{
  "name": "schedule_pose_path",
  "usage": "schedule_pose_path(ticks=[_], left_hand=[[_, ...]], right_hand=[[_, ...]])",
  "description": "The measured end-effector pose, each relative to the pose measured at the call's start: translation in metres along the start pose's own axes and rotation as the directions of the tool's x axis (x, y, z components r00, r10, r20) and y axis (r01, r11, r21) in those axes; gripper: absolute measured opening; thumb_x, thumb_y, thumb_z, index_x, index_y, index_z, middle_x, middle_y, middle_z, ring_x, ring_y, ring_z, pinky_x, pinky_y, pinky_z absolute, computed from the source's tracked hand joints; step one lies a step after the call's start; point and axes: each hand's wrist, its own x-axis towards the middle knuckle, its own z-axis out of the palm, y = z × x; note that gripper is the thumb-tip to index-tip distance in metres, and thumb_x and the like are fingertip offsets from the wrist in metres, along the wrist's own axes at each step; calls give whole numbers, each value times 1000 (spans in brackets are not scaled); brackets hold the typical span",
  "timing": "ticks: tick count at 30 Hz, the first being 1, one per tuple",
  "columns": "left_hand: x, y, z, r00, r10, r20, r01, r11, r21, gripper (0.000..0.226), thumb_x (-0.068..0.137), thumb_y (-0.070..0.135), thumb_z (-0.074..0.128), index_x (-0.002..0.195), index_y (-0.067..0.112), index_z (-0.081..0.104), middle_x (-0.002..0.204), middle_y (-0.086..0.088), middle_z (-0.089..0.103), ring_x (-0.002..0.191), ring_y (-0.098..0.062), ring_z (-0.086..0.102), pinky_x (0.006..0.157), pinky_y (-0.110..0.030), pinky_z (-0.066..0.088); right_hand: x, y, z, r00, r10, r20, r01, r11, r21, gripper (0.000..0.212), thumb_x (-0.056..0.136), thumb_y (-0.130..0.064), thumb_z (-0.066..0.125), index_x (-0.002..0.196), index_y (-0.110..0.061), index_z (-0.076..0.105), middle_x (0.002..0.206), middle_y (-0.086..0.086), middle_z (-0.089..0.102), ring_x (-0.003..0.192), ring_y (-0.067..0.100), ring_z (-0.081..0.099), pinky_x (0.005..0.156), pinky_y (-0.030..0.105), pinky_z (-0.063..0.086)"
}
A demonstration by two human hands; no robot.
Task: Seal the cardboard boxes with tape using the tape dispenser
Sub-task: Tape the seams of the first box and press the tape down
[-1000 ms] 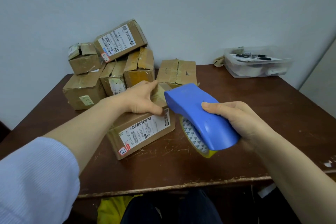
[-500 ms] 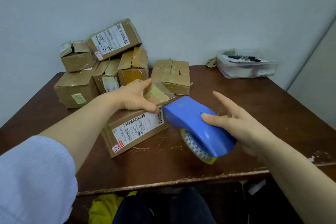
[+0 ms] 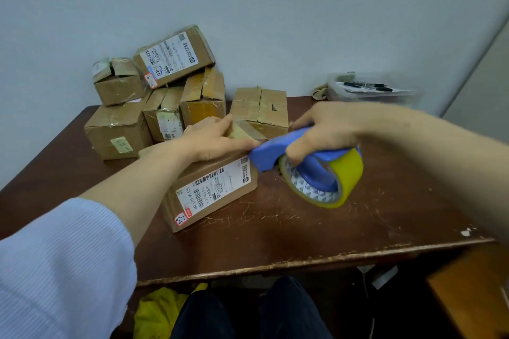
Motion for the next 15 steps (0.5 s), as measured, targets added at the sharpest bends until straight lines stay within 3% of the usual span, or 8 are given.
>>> schedule_pose_path(ticks=[1, 3, 5, 8, 10, 13, 15], left_hand=[[-1, 1, 0, 1000, 7, -5, -7, 1000, 4, 131, 43, 93, 29, 152, 23, 12, 154, -4, 26, 139, -26, 28, 110, -44, 27], [-3, 1, -1, 1000, 16, 0, -16, 1000, 13, 136, 37, 93, 23, 152, 22, 13, 152, -4, 28, 138, -26, 29, 109, -43, 27], [-3, 2, -2, 1000, 17, 4, -17, 1000, 18, 136, 38, 94, 23, 152, 22, 13, 152, -4, 29, 139, -26, 28, 109, -42, 26], [-3, 2, -2, 1000, 25, -14, -24, 999, 32, 123, 55, 94, 32, 151, 21, 16, 149, -7, 33, 137, -27, 30, 107, -41, 28], [-4, 1, 0, 999, 41, -23, -40, 999, 37, 120, 55, 91, 31, 152, 21, 14, 150, -6, 32, 137, -26, 30, 107, -40, 27], [-3, -2, 0, 999, 47, -5, -47, 997, 58, 135, 39, 94, 27, 152, 22, 8, 151, -5, 29, 137, -24, 28, 109, -40, 27], [-1, 0, 0, 999, 41, -5, -40, 994, 98, 136, 43, 95, 35, 152, 20, 6, 151, -6, 28, 137, -25, 28, 110, -42, 28]], right_hand=[[2, -6, -8, 1000, -8, 27, 8, 1000, -5, 58, 60, -52, 68, 108, -19, 68, 102, 1, 67, 86, 21, 63, 68, 31, 55], [6, -15, -22, 994, 21, 107, -25, 999, 39, 27, 74, -35, 67, 93, -16, 68, 80, 2, 63, 63, 19, 57, 44, 18, 45], [13, -19, -28, 986, 42, 163, -52, 997, 59, 15, 79, -28, 65, 85, -14, 66, 75, 4, 61, 57, 19, 54, 41, 16, 42], [27, -25, -13, 978, 25, 206, -2, 994, -109, 19, 77, -33, 67, 77, -15, 63, 81, 2, 60, 64, 16, 53, 46, 19, 44], [36, -25, 9, 974, 10, 224, 41, 974, -223, 30, 66, -44, 73, 75, -18, 62, 84, -1, 59, 74, 16, 55, 57, 25, 45], [36, -6, 6, 974, 22, 227, -9, 998, -57, 45, 57, -46, 75, 94, -20, 72, 101, 1, 67, 89, 21, 65, 68, 32, 53], [28, 14, -6, 989, 36, 142, -30, 999, -44, 63, 59, -51, 75, 113, -21, 67, 118, -1, 64, 101, 22, 63, 84, 37, 55]])
